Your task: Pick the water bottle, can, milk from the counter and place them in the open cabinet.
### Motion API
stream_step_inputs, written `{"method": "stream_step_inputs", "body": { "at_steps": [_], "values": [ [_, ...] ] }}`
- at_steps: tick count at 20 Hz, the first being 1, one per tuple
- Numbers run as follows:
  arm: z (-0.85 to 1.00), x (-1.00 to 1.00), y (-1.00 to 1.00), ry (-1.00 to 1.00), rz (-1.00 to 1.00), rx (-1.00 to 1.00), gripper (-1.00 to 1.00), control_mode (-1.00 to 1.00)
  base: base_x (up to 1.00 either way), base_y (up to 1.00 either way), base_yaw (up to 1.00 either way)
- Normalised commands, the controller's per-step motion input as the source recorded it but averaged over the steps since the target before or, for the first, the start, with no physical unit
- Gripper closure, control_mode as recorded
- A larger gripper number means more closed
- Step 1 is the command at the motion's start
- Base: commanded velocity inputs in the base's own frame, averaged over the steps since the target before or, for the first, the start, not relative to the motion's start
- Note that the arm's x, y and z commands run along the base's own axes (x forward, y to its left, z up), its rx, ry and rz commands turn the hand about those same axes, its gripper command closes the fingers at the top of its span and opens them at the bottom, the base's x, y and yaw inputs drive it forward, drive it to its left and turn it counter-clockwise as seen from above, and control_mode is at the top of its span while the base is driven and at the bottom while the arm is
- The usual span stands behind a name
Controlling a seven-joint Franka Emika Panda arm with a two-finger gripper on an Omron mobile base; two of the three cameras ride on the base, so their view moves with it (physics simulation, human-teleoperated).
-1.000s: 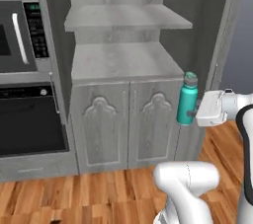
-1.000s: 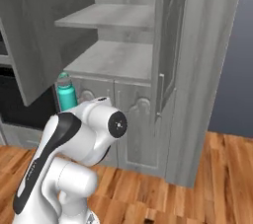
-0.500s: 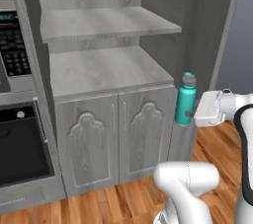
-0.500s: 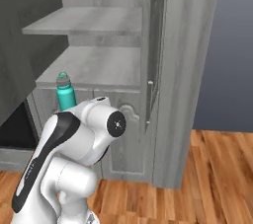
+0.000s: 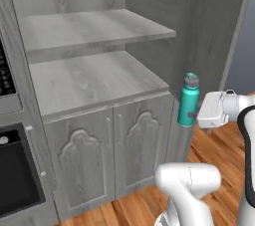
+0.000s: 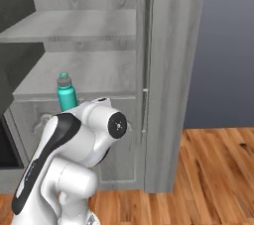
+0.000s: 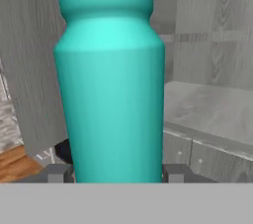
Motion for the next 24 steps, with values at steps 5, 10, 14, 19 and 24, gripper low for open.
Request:
{"method": "stream_step_inputs", "body": {
  "at_steps": [5,10,14,19,24],
  "values": [
    [0.0,0.0,0.0,0.0,0.0,0.0,1.0,1.0,0.61,0.32,-0.21],
    [0.0,0.0,0.0,0.0,0.0,0.0,1.0,1.0,0.27,0.45,-0.19],
    [0.0,0.0,0.0,0.0,0.0,0.0,1.0,1.0,0.17,0.59,-0.18],
    [0.0,0.0,0.0,0.0,0.0,0.0,1.0,1.0,0.03,0.48,-0.13],
    [0.0,0.0,0.0,0.0,0.0,0.0,1.0,1.0,0.0,0.07,-0.02]
  ]
}}
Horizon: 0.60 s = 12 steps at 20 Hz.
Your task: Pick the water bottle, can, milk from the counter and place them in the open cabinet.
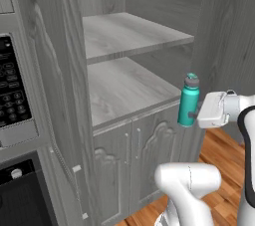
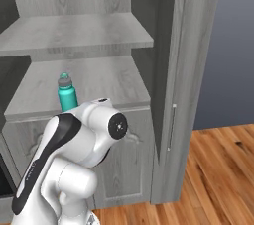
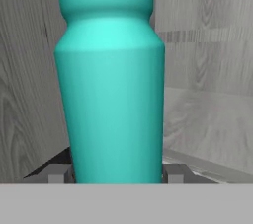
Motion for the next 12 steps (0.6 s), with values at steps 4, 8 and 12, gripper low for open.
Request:
{"method": "stream_step_inputs", "body": {
  "at_steps": [4,8,12],
  "values": [
    [0.0,0.0,0.0,0.0,0.0,0.0,1.0,1.0,0.0,0.0,0.0],
    [0.0,0.0,0.0,0.0,0.0,0.0,1.0,1.0,0.0,0.0,0.0],
    [0.0,0.0,0.0,0.0,0.0,0.0,1.0,-1.0,0.0,0.0,0.0]
  ]
}}
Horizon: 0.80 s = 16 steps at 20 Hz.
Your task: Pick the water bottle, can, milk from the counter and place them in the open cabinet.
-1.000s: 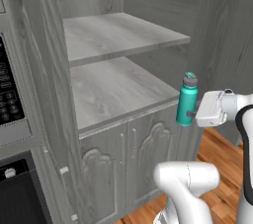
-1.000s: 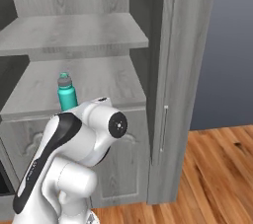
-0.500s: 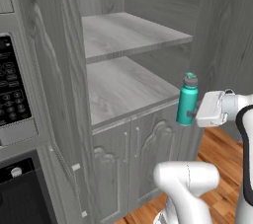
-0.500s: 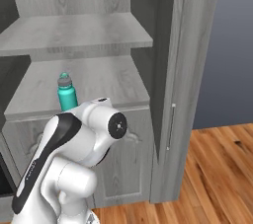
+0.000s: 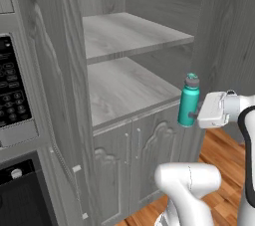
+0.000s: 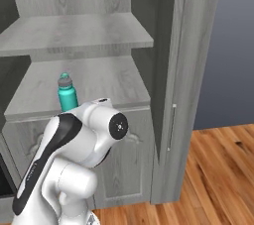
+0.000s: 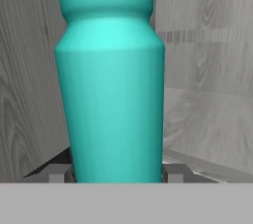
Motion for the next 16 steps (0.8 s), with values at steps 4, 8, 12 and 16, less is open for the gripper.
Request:
{"method": "stream_step_inputs", "body": {
  "at_steps": [4,8,12,16],
  "values": [
    [0.02,0.1,0.03,0.1,-0.04,0.0,1.0,-1.0,0.0,0.0,0.0],
    [0.26,0.3,0.12,0.27,-0.16,-0.04,1.0,-1.0,0.0,0.0,0.0],
    [0.45,0.25,0.02,0.25,-0.25,-0.08,1.0,-1.0,0.0,0.0,0.0],
    [0.48,0.0,0.0,0.08,-0.23,-0.01,1.0,-1.0,0.0,0.0,0.0]
  ]
}}
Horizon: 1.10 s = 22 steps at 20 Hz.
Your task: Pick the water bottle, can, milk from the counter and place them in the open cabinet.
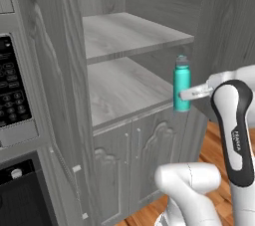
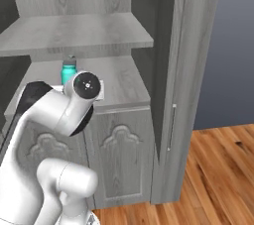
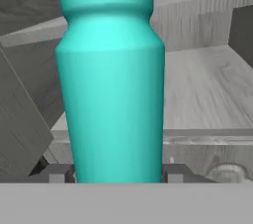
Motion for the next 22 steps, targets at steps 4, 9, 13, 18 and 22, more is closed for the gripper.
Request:
{"method": "stream_step_inputs", "body": {
  "at_steps": [4,9,13,18,22],
  "values": [
    [0.31,0.0,0.06,-0.02,-0.19,-0.01,1.0,-1.0,0.0,0.0,0.0],
    [0.18,0.0,0.12,-0.21,-0.19,0.0,1.0,-1.0,0.0,0.0,0.0],
    [0.34,0.09,0.18,-0.21,-0.16,0.0,1.0,-1.0,0.0,0.0,0.0],
    [0.48,0.02,0.19,-0.19,-0.13,-0.01,1.0,-1.0,0.0,0.0,0.0],
    [0.65,0.0,0.07,-0.06,-0.1,0.0,1.0,-1.0,0.0,0.0,0.0]
  ]
}}
